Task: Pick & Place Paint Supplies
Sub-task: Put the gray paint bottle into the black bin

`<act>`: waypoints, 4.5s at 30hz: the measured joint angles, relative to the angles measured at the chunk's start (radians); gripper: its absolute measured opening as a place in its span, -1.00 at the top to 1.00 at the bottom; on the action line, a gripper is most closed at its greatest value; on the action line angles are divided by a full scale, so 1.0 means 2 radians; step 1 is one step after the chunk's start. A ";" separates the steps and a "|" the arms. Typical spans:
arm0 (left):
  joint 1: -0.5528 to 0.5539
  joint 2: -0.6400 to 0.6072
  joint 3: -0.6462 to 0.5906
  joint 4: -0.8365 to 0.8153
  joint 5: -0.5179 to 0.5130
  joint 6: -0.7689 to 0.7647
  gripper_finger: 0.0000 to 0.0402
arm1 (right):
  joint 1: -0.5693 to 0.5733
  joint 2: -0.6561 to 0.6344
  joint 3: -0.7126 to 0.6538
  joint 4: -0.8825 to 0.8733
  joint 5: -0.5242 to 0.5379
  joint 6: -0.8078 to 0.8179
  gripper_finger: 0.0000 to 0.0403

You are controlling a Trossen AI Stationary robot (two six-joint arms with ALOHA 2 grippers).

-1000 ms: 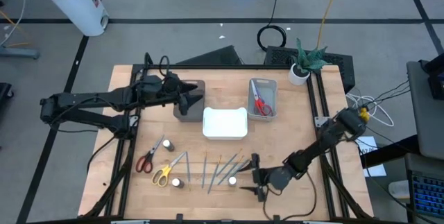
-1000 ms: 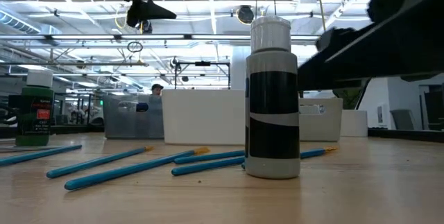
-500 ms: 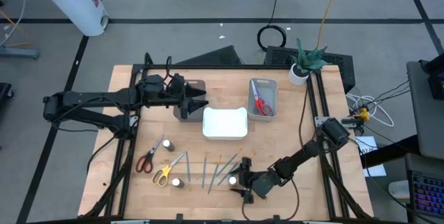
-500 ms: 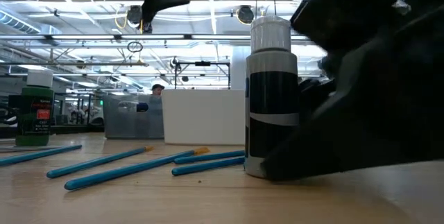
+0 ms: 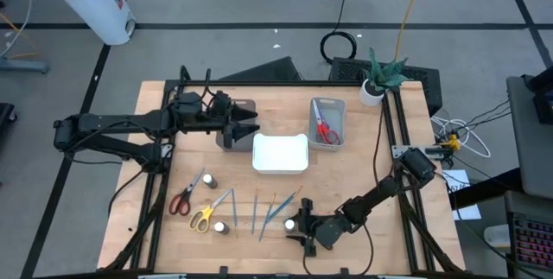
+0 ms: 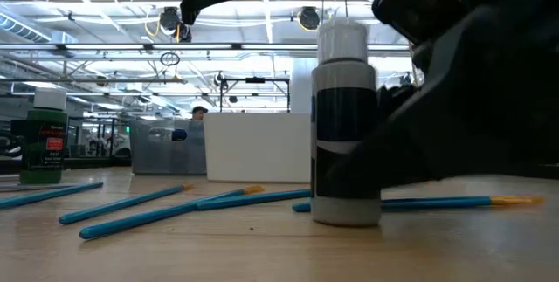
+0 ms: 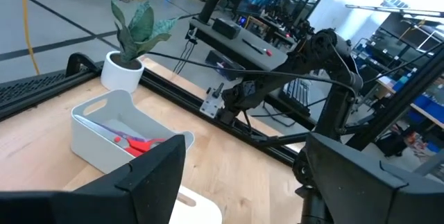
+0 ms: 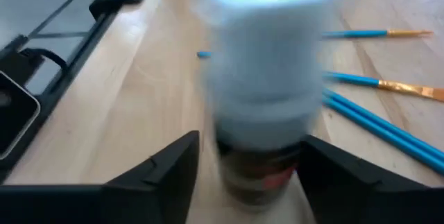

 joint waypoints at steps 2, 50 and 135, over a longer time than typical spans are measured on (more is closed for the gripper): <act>0.000 0.000 0.000 0.000 0.000 0.000 -0.49 | 0.001 0.001 0.000 -0.001 0.000 0.000 0.05; -0.059 0.248 0.275 -0.313 -0.014 0.239 -0.53 | -0.278 -0.240 0.000 -0.218 -0.155 -0.146 0.50; 0.161 0.214 0.021 -0.146 -0.129 0.159 0.41 | -0.245 -0.271 0.000 -0.252 -0.155 -0.126 -0.08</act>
